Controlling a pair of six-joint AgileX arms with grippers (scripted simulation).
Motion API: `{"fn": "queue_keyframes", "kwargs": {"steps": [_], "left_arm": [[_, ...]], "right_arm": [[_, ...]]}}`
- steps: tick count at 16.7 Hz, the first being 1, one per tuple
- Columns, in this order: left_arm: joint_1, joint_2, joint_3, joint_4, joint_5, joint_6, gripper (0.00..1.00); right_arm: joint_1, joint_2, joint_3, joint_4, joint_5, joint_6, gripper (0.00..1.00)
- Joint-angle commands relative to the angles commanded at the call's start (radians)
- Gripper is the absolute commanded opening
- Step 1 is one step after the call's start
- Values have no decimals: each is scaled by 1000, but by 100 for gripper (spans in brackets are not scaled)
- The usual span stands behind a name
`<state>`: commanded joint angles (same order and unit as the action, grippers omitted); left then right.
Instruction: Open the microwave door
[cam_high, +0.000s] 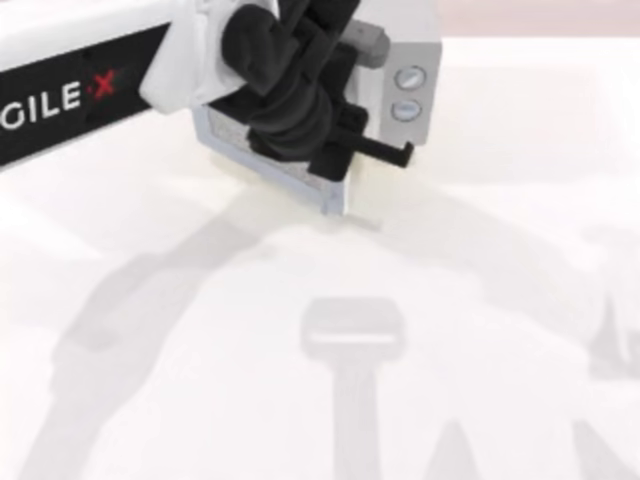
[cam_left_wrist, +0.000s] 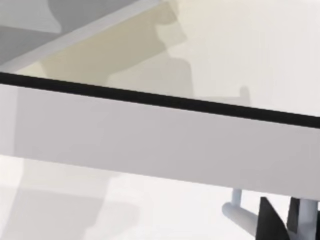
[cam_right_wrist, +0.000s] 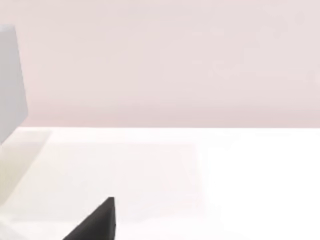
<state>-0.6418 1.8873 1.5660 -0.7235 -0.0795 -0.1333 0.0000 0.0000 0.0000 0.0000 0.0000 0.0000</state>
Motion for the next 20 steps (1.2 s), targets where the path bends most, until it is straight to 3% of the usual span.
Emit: {"fn": "queue_keyframes", "kwargs": {"steps": [14, 20], "left_arm": [[0, 0, 0, 0, 0, 0, 0], [20, -51, -58, 21, 46, 75, 0]], "right_arm": [[0, 0, 0, 0, 0, 0, 100], [0, 0, 0, 0, 0, 0, 100]]}}
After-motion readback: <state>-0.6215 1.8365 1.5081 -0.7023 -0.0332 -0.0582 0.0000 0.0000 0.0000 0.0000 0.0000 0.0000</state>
